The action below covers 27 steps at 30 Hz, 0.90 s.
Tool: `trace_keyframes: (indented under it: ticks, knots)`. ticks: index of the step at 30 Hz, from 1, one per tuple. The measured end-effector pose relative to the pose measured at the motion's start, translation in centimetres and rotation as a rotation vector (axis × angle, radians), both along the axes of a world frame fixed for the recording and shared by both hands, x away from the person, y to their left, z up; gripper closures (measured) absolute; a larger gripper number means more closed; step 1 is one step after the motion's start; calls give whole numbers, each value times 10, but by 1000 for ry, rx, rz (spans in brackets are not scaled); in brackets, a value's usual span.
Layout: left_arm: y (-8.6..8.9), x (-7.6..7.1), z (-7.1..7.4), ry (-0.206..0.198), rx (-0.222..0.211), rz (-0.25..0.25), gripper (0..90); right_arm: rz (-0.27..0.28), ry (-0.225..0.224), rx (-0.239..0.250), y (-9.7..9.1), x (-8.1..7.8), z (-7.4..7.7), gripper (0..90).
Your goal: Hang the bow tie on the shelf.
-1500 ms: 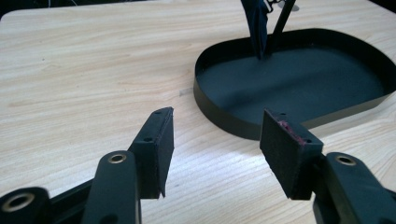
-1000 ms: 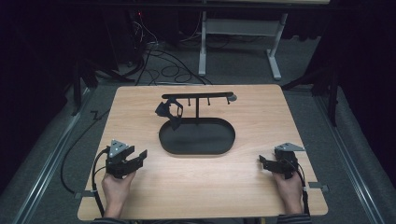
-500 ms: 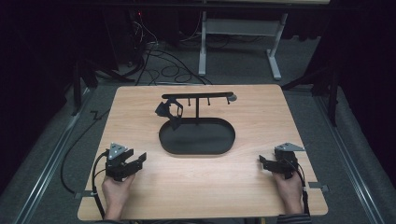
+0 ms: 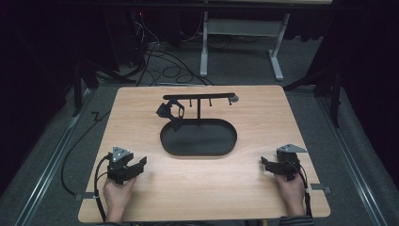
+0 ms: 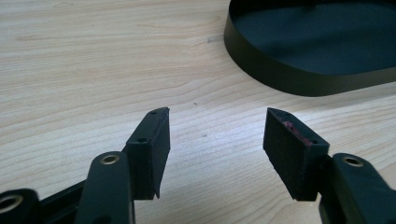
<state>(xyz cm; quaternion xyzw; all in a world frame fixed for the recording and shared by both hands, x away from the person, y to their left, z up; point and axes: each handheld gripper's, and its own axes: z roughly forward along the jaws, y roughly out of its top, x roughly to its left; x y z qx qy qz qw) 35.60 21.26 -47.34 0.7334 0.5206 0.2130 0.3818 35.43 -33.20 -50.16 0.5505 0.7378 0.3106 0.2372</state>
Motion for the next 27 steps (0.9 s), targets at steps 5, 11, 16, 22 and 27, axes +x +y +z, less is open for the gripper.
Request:
trace_keyframes:
  ticks: [5, 11, 16, 22, 27]
  knots:
    - [2, 1, -6, 6, 21, 14, 417, 0, -1, 1, 0, 0, 0, 282]
    - [3, 2, -11, 16, 35, 25, 418, 0, 0, 0, 0, 0, 0, 282]
    - [6, 3, -14, 20, 40, 36, 418, 0, 0, 0, 0, 0, 0, 282]
    - [6, 2, -18, 22, 71, 46, 416, 0, -1, 1, 0, 0, 0, 282]
    - [7, 2, -19, 16, 80, 56, 415, 0, 0, 0, 0, 0, 0, 282]
